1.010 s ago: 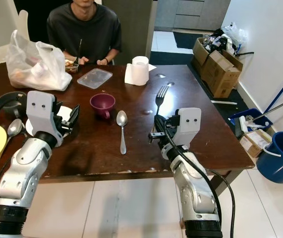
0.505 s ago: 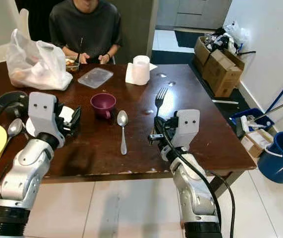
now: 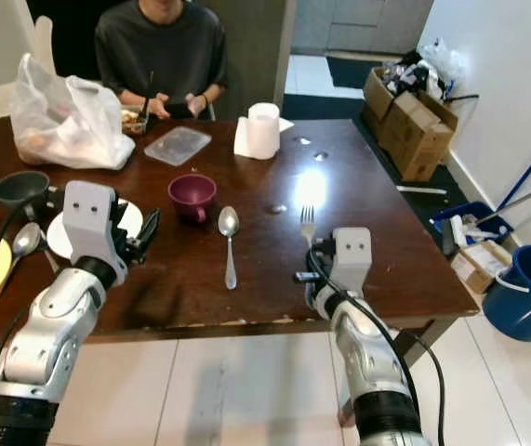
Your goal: Setting the table
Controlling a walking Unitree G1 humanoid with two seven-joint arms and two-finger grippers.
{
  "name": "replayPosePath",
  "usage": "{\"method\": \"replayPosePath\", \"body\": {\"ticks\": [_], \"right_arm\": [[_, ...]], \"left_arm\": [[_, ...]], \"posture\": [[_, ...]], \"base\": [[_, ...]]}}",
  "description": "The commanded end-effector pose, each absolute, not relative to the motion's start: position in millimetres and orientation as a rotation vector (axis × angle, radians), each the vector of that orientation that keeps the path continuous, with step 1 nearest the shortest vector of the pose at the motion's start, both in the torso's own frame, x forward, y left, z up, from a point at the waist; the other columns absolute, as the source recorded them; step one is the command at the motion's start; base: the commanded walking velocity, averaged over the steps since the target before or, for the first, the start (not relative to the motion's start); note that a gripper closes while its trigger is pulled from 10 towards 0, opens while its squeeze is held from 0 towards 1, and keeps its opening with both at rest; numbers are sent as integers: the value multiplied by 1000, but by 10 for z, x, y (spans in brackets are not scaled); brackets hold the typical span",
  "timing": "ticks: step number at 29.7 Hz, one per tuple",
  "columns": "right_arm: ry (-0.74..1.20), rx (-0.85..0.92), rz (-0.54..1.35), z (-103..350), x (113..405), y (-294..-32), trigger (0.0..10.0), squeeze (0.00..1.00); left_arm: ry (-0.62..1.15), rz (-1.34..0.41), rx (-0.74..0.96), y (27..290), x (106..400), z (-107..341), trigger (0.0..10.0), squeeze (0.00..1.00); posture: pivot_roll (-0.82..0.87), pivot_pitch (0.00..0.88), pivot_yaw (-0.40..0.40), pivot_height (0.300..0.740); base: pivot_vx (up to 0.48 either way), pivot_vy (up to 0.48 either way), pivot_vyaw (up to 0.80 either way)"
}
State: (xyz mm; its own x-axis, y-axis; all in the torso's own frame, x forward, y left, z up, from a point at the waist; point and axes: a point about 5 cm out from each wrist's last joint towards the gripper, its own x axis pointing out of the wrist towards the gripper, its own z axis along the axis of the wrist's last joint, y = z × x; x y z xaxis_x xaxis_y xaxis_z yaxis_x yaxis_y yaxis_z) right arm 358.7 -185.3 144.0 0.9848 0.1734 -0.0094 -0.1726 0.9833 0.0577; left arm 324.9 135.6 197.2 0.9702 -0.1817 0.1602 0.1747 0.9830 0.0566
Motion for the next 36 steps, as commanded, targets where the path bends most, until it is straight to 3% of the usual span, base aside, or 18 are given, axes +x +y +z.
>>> {"method": "replayPosePath", "body": {"ticks": [1,9,10,11,12,13,17,23,24,29,30,33,36], "right_arm": [[13,46,170,1423,3611,-1879,10000,0],[-20,43,194,1488,3693,-1854,10000,0],[-20,43,193,1475,3695,-1861,10000,129],[-20,43,193,1475,3695,-1861,10000,129],[-11,43,184,1443,3691,-1880,10000,408],[-4,53,174,1408,3690,-1908,10000,1000],[-25,64,131,1406,3702,-1979,10000,1000],[-279,76,108,1851,3717,-2021,10000,1000],[-335,64,133,1986,3704,-1978,10000,0],[-435,40,195,2229,3630,-1849,10000,0],[-462,24,244,2280,3522,-1721,10000,0],[-441,37,266,2206,3400,-1626,10000,0],[-325,51,228,1844,3184,-1611,10000,0]], "left_arm": [[-149,-165,59,1400,3233,1943,10000,0],[-141,-166,57,1373,3211,1928,10000,0],[-140,-169,56,1362,3212,1928,10000,0],[-140,-169,56,1362,3212,1928,10000,0],[-140,-174,55,1348,3213,1931,10000,0],[-141,-178,54,1335,3216,1937,10000,0],[-143,-185,53,1317,3227,1953,10000,0],[-143,-194,48,1287,3221,1945,10000,0],[-142,-198,46,1277,3218,1941,10000,0],[-142,-202,42,1259,3214,1933,10000,0],[-143,-204,41,1248,3212,1929,10000,0],[-143,-207,42,1233,3201,1920,10000,0],[-149,-218,55,1226,3140,1906,10000,0]], "posture": [[-21,0,79,740],[-17,0,79,740],[-17,0,79,740],[-17,0,79,740],[-17,0,79,740],[-18,0,82,740],[-20,0,85,740],[-35,0,90,740],[-39,0,89,740],[-49,0,81,740],[-53,0,76,740],[-54,0,72,740],[-52,0,70,740]], "base": [[0,0,0],[0,0,0],[0,0,0],[0,0,0],[0,0,0],[0,0,0],[0,0,0],[0,0,0],[0,0,0],[0,0,0],[0,0,0],[0,0,0],[0,0,0]]}}
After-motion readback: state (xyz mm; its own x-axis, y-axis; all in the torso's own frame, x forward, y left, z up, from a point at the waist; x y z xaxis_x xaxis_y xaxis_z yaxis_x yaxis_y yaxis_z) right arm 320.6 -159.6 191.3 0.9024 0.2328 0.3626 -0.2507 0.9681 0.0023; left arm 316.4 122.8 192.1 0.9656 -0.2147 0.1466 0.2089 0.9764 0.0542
